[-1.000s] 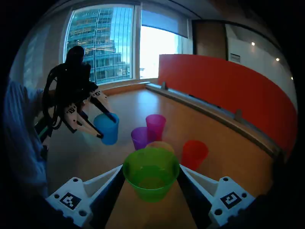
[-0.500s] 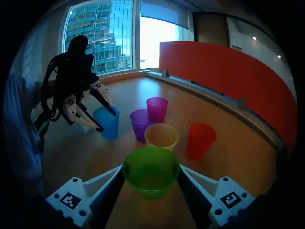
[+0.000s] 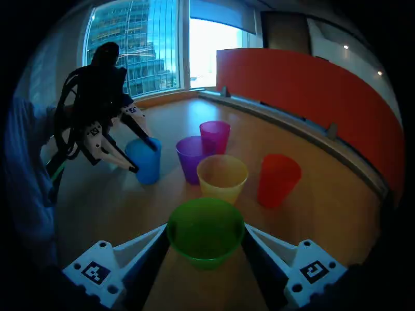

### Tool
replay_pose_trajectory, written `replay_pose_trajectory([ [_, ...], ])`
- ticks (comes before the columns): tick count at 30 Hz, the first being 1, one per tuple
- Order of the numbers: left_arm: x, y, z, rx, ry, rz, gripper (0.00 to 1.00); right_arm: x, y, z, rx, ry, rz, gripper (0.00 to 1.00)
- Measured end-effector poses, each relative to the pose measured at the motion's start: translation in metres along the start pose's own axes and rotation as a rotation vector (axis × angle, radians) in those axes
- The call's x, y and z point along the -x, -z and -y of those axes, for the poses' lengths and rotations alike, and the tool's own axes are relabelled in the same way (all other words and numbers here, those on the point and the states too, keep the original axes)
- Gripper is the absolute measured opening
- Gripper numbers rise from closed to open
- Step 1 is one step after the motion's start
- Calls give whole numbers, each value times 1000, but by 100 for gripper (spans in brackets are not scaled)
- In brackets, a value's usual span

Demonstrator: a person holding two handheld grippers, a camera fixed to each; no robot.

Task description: Pour water

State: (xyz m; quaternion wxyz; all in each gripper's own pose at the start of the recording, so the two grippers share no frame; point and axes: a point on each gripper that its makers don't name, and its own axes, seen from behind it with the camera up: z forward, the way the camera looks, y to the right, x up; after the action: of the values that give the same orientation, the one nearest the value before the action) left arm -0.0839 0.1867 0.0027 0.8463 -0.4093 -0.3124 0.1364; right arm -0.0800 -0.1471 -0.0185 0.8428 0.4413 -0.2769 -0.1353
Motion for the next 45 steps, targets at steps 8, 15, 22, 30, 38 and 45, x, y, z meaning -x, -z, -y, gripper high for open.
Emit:
replay_pose_trajectory([
  [8,3,0,1,5,13,2,88,6,-2,0,6,-9,2,91],
  [15,5,2,0,12,29,16,92,12,2,-2,12,-18,4,92],
  [22,8,4,1,7,38,29,96,11,5,-2,19,-33,-1,98],
  [30,15,11,2,-2,55,35,96,18,14,-3,31,-53,6,100],
  [38,24,26,2,-23,75,30,96,27,32,-2,64,-57,5,100],
  [45,29,44,-2,-43,102,1,96,35,53,-4,105,-76,-9,100],
])
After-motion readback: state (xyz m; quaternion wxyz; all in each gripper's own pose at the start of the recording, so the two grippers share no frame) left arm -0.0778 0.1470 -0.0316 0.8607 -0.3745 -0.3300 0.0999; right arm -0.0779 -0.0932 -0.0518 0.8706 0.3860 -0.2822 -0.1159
